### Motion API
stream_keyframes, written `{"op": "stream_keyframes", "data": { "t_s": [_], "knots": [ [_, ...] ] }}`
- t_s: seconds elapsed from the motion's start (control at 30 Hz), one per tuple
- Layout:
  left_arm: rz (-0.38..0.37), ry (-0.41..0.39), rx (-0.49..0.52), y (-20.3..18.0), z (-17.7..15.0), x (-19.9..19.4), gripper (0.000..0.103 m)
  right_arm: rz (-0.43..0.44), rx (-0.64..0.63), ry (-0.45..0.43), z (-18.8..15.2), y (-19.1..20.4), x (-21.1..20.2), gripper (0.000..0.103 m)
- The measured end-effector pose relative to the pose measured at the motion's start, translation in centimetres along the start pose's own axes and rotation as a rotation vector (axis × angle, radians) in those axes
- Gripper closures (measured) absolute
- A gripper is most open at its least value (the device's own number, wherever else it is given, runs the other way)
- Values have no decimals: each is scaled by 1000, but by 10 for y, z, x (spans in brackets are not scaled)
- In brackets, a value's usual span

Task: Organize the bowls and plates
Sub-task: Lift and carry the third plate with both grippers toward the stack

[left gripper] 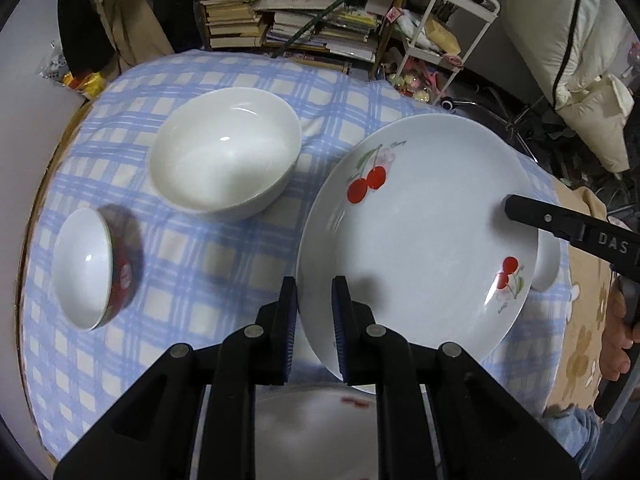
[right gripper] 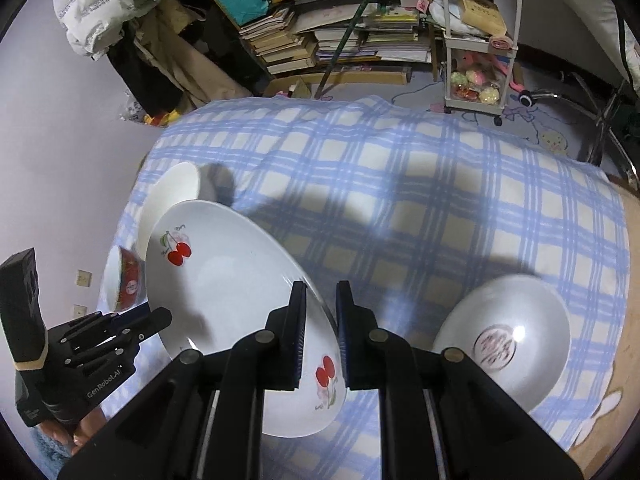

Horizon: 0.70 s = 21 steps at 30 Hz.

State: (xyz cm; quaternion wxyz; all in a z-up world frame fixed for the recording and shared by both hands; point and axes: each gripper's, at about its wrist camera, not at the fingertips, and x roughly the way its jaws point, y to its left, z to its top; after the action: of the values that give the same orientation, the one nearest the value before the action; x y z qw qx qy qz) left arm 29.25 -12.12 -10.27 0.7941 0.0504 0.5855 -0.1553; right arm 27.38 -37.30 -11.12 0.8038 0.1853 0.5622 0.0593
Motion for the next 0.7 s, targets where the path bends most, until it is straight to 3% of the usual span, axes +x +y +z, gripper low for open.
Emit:
{"op": "stream_keyframes", "data": {
  "t_s": [0.17, 0.4, 0.7],
  "knots": [
    [52, -39, 17, 8, -30, -33, 87, 26, -10, 5, -24, 21, -10, 87],
    [49, -42, -2, 31, -80, -61, 87, 21, -90, 13, -68, 58, -19, 87],
    [77, -33, -45, 54, -139, -66, 83, 13, -124, 0, -132, 89, -13, 87]
  ]
}}
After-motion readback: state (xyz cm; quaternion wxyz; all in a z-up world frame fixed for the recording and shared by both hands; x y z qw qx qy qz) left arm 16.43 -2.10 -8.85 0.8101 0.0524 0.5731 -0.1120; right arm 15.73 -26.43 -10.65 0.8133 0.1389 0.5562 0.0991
